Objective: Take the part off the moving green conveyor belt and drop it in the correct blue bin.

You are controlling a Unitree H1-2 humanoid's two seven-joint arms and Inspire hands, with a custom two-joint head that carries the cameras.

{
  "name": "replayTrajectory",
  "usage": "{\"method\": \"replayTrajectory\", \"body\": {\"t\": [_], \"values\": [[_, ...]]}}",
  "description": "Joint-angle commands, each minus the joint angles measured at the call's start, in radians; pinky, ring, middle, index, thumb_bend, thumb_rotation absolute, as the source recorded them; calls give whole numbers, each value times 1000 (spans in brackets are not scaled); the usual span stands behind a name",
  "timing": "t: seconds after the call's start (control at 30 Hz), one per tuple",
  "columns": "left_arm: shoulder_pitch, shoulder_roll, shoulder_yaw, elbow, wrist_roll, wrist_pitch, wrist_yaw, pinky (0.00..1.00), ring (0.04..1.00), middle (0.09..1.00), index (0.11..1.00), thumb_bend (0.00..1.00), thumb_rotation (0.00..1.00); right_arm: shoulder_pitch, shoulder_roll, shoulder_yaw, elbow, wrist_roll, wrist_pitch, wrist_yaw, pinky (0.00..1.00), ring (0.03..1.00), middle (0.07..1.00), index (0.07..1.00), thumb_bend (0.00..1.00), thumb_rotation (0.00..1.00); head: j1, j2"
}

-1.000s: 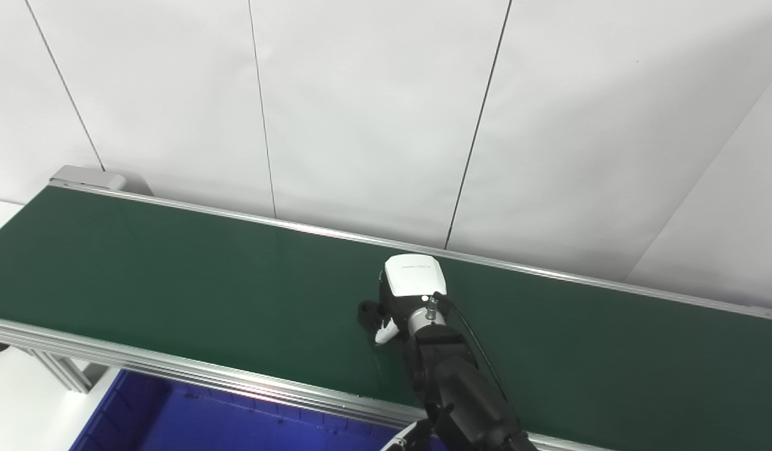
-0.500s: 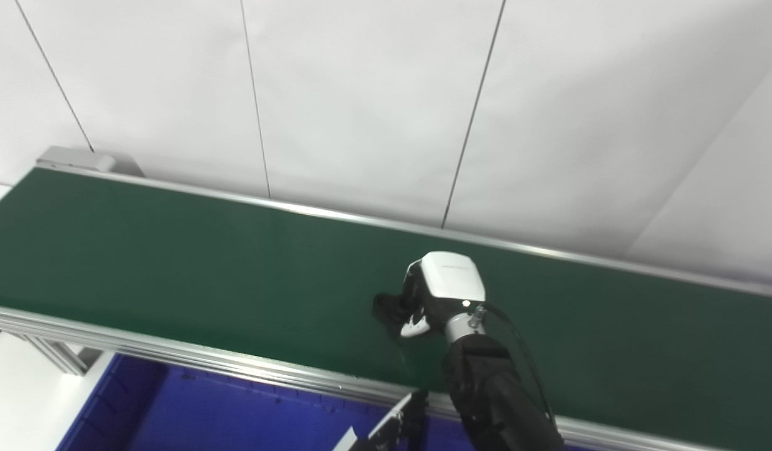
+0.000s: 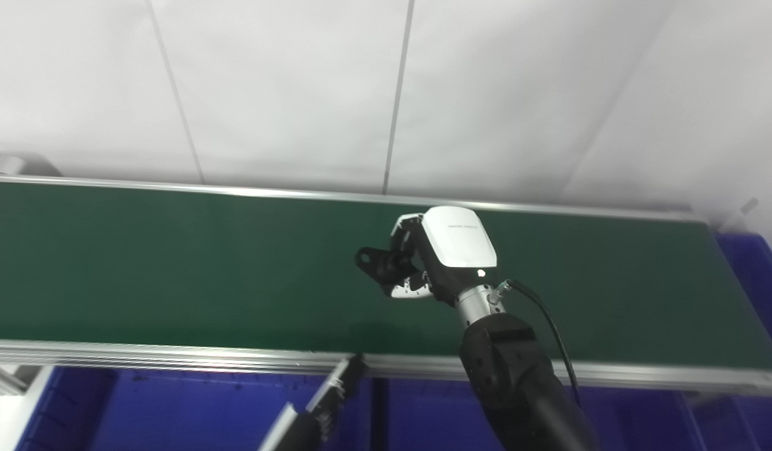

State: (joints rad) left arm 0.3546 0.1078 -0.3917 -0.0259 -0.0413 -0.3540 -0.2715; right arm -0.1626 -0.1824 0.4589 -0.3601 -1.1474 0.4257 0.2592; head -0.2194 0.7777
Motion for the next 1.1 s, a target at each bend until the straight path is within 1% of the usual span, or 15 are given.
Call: {"method": "replayTrajectory", "body": {"t": [0.0,0.07,0.17,0.2,0.23,0.3,0.43,0.57,0.7,0.8,0.87,0.97,1.07], "values": [[3,14,7,-39,-30,7,-21,991,991,971,981,875,620,19,-16,-23,-72,-31,-22,16,114,173,274,484,508,130,-28,12],[2,24,16,-45,-47,14,-29,994,995,972,982,882,619,60,-24,-35,-125,-57,-23,53,106,166,258,486,507,139,-45,21],[5,34,29,-59,-61,28,-35,980,985,972,986,886,627,122,-35,-57,-196,-86,-29,105,103,168,260,490,506,141,-58,33],[6,37,35,-67,-66,38,-36,973,980,970,986,885,631,150,-45,-66,-227,-98,-36,131,106,173,268,491,506,141,-69,47],[6,40,39,-74,-70,45,-37,968,976,968,986,883,633,169,-50,-73,-248,-108,-43,151,111,179,277,490,506,141,-71,49],[7,45,49,-95,-79,66,-37,961,969,964,985,878,636,230,-57,-90,-302,-125,-53,193,109,178,277,490,507,138,-88,68],[1,53,65,-121,-83,95,-37,952,962,956,984,881,655,348,-58,-126,-381,-149,-91,227,105,169,257,486,509,137,-107,93],[-4,57,77,-145,-93,133,-41,956,970,957,977,901,649,451,-49,-161,-424,-167,-127,239,102,164,258,488,509,144,-120,108],[-12,59,86,-153,-87,146,-43,948,965,952,973,910,649,518,-42,-186,-404,-180,-164,229,103,163,250,485,509,145,-131,119],[-15,62,89,-160,-85,154,-46,950,966,953,975,909,655,542,-30,-200,-373,-186,-184,220,127,192,294,485,508,146,-137,127],[-16,63,90,-163,-81,154,-44,942,959,949,973,908,658,555,-17,-204,-342,-192,-186,222,141,207,318,489,505,146,-137,132],[-16,63,90,-169,-77,155,-43,936,954,946,972,905,659,577,-4,-194,-273,-195,-202,162,143,211,326,492,505,144,-134,139],[-17,63,89,-170,-79,155,-44,936,949,944,971,902,653,586,-8,-176,-187,-200,-224,84,136,200,296,490,504,143,-138,140]]}}
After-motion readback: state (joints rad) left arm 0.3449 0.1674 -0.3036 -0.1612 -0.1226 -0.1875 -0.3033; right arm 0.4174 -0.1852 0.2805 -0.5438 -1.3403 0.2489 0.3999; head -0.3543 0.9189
